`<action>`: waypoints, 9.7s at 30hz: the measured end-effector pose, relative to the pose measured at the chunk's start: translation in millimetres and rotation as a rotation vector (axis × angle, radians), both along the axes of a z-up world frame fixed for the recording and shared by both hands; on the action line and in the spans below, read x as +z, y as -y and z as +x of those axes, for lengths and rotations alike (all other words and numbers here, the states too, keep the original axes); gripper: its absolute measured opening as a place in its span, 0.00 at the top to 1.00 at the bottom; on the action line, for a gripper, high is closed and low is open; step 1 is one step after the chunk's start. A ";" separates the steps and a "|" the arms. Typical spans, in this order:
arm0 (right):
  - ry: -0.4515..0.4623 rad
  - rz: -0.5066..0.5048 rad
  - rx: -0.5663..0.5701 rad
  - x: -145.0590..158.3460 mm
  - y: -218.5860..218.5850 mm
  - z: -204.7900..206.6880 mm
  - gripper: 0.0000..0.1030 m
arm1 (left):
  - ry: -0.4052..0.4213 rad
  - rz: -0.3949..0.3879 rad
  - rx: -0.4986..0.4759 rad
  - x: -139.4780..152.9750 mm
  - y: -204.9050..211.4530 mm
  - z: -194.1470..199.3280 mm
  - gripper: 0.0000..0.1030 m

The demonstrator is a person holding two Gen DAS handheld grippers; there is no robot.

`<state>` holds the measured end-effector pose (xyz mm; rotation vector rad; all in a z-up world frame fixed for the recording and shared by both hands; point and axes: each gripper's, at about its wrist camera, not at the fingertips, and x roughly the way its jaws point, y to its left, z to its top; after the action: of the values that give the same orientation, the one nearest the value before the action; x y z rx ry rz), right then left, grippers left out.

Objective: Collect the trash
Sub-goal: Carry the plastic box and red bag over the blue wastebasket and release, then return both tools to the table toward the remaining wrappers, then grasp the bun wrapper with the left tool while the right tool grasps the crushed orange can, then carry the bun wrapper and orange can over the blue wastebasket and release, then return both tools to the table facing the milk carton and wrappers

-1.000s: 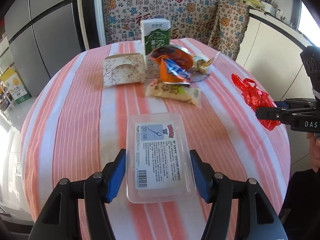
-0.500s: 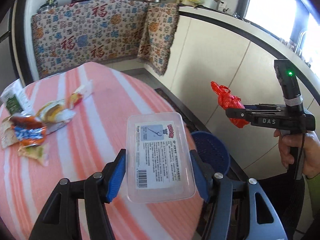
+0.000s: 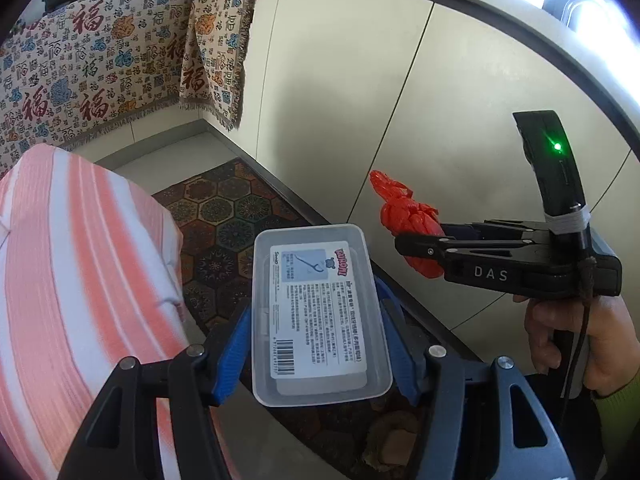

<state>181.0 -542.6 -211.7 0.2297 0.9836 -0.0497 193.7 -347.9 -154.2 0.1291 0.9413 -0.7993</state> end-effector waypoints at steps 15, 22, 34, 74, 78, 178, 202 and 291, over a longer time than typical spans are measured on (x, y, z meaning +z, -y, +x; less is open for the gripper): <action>-0.003 0.101 -0.075 -20.6 38.0 -2.8 0.59 | -0.034 0.087 -0.071 -60.7 65.1 22.9 0.39; 0.032 0.135 -0.127 -17.3 45.4 -1.7 0.31 | -0.040 0.138 -0.082 -85.3 89.4 31.0 0.34; 0.118 0.012 -0.121 10.0 26.8 -3.3 0.24 | 0.024 0.041 0.068 -19.4 20.7 7.2 0.34; 0.109 -0.157 0.490 -16.0 -409.0 37.7 0.01 | 0.082 0.117 0.690 12.0 -409.6 19.9 0.19; 0.107 -0.147 0.492 -16.5 -408.2 41.2 0.00 | 0.096 0.088 0.742 33.9 -385.6 45.6 0.19; 0.146 -0.062 0.634 -8.5 -469.3 62.1 0.42 | 0.075 0.211 0.660 -21.8 -480.1 6.6 0.36; 0.210 -0.364 0.963 27.7 -484.8 8.2 0.60 | 0.003 0.123 0.589 -12.6 -473.5 -4.4 0.78; 0.234 -0.058 0.226 34.2 -173.6 5.6 0.09 | 0.066 0.177 0.393 -1.1 -272.8 -20.7 0.40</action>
<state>186.7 -369.0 -177.6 0.0676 0.7685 0.1522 173.0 -75.1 -155.3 0.1185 0.9361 -0.3468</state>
